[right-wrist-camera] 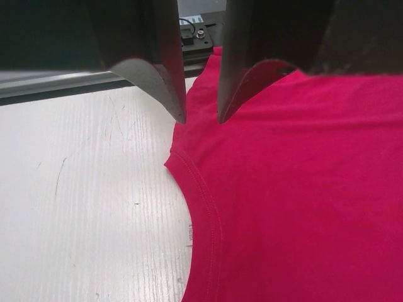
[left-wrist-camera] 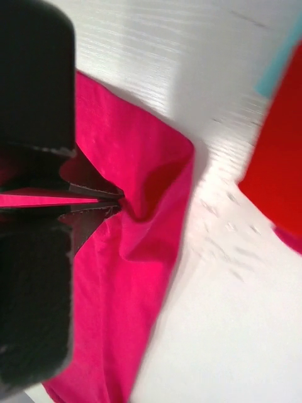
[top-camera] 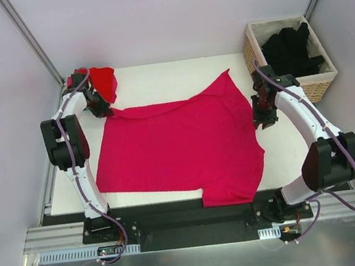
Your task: Fold and stack the t-shirts
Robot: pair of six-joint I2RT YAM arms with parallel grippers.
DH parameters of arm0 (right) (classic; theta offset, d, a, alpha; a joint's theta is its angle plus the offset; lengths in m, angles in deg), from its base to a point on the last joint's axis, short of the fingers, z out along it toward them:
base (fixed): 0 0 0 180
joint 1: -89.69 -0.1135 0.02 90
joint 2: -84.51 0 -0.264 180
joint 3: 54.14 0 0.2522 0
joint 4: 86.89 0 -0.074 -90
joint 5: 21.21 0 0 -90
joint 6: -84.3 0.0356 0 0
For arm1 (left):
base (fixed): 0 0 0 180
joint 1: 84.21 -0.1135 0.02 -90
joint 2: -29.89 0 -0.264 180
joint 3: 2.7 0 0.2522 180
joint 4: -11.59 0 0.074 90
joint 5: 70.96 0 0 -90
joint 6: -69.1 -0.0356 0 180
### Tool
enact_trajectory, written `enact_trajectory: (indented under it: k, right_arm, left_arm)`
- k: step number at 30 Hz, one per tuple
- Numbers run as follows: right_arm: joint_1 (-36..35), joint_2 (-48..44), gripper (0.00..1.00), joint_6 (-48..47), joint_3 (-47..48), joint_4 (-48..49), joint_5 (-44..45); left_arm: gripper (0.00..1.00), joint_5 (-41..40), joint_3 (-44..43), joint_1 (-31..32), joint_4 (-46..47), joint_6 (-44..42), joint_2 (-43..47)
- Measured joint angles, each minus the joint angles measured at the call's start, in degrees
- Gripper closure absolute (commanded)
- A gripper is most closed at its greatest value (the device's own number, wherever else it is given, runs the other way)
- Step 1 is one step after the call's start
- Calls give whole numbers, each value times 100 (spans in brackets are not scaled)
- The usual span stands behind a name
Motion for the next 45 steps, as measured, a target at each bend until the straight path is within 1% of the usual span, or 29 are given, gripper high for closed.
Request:
enact_trajectory:
  k: [7, 11, 19, 22, 26, 27, 29, 31, 32, 33, 34, 35, 36, 37, 40, 45]
  right_arm:
    - [0, 96, 72, -4, 24, -116, -9]
    - [0, 177, 73, -52, 151, -247, -4]
    - [2, 299, 73, -221, 348, -470, -2]
    - [2, 376, 74, -284, 407, -564, -2]
    - [2, 450, 74, -343, 496, -634, 2]
    - [2, 452, 73, -354, 501, -640, 4]
    - [2, 452, 68, -376, 516, -662, 17]
    - [2, 452, 63, -409, 516, -664, 22]
    - [2, 452, 61, -422, 516, -662, 20]
    - [2, 452, 58, -433, 514, -662, 20]
    - [2, 452, 53, -452, 514, -662, 20]
    - [2, 452, 51, -479, 514, -658, 17]
    - [2, 452, 50, -496, 514, -656, 15]
    - [2, 452, 48, -520, 514, -654, 13]
    - [2, 452, 48, -581, 514, -632, 4]
    - [9, 466, 48, -625, 516, -490, -63]
  left_arm:
    - [100, 162, -1001, -22, 76, 251, -98]
    - [100, 225, -1305, -22, 164, 380, -343]
    - [100, 190, -1322, -24, 151, 603, -815]
    - [100, 44, -1322, -24, 146, 710, -833]
    - [100, -352, -1200, -22, 304, 905, -793]
    - [100, -474, -1071, -24, 393, 949, -739]
    - [99, -667, -765, -24, 560, 1054, -603]
    - [94, -758, -549, -31, 743, 1165, -514]
    - [89, -765, -476, -44, 863, 1235, -490]
    - [79, -748, -446, -59, 953, 1290, -487]
    - [75, -693, -428, -79, 1069, 1355, -487]
    - [71, -612, -426, -103, 1174, 1425, -490]
    - [64, -522, -426, -133, 1281, 1495, -490]
    - [62, -446, -428, -138, 1379, 1554, -490]
    - [58, -229, -431, -179, 1729, 1670, -490]
    - [58, 111, -144, -166, 2345, 1718, -315]
